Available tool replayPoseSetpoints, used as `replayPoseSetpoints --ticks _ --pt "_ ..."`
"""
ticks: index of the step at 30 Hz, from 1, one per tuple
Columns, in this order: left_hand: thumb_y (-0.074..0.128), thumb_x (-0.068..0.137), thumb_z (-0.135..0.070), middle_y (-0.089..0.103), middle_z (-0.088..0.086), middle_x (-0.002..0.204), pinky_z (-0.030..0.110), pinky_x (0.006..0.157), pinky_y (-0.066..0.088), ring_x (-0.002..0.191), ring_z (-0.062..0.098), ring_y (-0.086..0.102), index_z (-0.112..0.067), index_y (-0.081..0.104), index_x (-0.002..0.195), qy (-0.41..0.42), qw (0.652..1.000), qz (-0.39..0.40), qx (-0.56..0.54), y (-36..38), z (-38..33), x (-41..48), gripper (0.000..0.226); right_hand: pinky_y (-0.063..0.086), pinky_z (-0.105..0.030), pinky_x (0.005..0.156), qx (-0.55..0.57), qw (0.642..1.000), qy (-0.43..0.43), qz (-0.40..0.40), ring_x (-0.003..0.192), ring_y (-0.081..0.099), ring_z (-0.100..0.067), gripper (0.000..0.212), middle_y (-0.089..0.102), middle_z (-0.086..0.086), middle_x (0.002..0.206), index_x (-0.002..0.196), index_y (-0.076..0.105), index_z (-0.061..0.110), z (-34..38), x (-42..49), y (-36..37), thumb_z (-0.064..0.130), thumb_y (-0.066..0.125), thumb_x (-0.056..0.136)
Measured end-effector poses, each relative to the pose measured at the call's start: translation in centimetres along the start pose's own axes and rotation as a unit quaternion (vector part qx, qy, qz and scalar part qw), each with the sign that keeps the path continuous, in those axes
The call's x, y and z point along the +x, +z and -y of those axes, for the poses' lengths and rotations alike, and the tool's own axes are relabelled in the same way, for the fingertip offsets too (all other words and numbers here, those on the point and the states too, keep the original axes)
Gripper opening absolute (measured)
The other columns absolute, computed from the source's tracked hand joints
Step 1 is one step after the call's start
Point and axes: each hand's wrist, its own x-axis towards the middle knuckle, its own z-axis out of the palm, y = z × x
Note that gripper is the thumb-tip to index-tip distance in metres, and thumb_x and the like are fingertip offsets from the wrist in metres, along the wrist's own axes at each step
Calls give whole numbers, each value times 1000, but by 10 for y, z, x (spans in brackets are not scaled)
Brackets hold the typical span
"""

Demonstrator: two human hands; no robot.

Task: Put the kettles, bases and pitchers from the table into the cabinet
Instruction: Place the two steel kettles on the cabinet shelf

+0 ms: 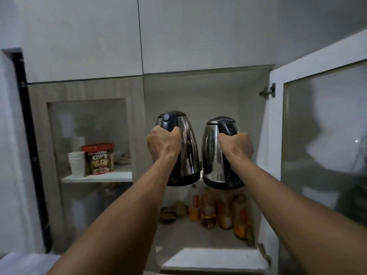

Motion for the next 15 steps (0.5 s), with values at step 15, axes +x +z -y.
replayPoseSetpoints --ticks 15 --pt "60 82 -34 70 14 93 31 61 48 77 29 65 -3 68 96 -36 999 7 17 282 101 173 35 60 -41 78 13 1000 17 -7 79 71 -33 26 74 -8 76 76 73 14 -100 280 156 35 62 63"
